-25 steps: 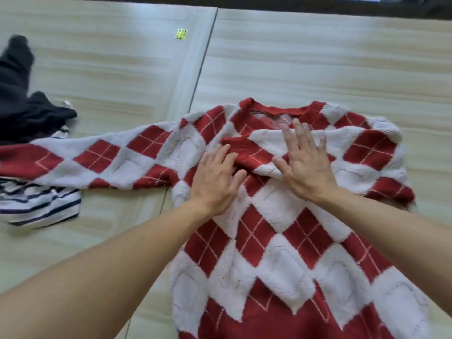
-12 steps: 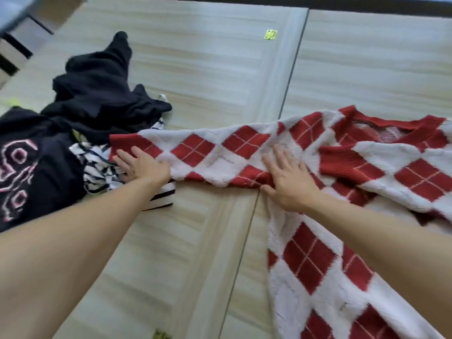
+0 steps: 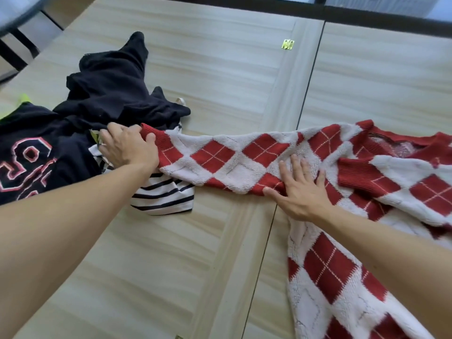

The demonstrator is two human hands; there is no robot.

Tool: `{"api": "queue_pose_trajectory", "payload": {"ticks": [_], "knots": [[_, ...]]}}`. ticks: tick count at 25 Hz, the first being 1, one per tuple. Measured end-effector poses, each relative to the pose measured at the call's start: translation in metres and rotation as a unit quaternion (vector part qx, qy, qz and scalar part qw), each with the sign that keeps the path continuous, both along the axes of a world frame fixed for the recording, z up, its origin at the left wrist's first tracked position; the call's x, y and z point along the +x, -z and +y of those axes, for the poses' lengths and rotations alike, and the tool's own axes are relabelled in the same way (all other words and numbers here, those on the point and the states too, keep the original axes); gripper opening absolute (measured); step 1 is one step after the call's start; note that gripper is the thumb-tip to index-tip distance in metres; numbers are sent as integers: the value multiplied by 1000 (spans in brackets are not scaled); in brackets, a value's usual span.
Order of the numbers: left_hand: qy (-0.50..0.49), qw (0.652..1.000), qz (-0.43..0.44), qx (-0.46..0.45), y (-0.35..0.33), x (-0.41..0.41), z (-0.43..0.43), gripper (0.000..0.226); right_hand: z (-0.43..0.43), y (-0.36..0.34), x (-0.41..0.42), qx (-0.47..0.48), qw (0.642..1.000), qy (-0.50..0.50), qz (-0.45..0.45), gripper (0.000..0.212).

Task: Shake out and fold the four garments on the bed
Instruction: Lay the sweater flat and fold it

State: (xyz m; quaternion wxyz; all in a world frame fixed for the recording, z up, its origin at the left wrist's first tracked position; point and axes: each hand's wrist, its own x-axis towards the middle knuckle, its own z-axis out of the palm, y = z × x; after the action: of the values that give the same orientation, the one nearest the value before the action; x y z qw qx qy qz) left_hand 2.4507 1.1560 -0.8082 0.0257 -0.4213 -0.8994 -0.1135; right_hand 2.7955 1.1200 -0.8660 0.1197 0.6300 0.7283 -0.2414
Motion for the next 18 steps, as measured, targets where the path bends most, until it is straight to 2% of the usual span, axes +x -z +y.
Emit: {"api": "queue_pose_trajectory", "payload": {"ticks": [1,3,5,6,7,8,10,11,14,15,16,17,18], "knots": [[11,1000,4,20,-12,7,1,34,1,-2,0,-5,1000,6,5,95],[43,994,-66,80,-41,30,4,33,0,-13,3,-3,999,16,36,91],[136,966,-164,143,-76,66,7,30,-1,-32,7,24,991,53,121,85],[196,944,-210,164,-95,93,6,27,-1,-46,10,27,975,102,194,81],[251,917,-255,175,-113,125,6,23,1,-64,14,8,939,179,293,75],[293,889,-305,176,-125,157,6,19,4,-81,19,-41,873,267,406,68],[352,836,-393,152,-144,229,5,13,12,-113,44,-140,707,378,581,69],[370,819,-417,137,-149,263,5,11,14,-126,60,-168,648,390,632,76],[412,797,-431,101,-156,362,1,19,10,-157,135,-210,507,377,746,83],[434,778,-449,75,-155,389,-2,19,4,-166,163,-209,477,379,765,83],[463,743,-481,34,-153,413,-7,20,-2,-173,193,-188,462,391,773,83],[497,706,-504,-14,-149,434,-13,21,-9,-178,225,-157,464,399,775,84],[530,685,-497,-50,-142,447,-18,22,-15,-179,252,-125,487,414,759,84]]}}
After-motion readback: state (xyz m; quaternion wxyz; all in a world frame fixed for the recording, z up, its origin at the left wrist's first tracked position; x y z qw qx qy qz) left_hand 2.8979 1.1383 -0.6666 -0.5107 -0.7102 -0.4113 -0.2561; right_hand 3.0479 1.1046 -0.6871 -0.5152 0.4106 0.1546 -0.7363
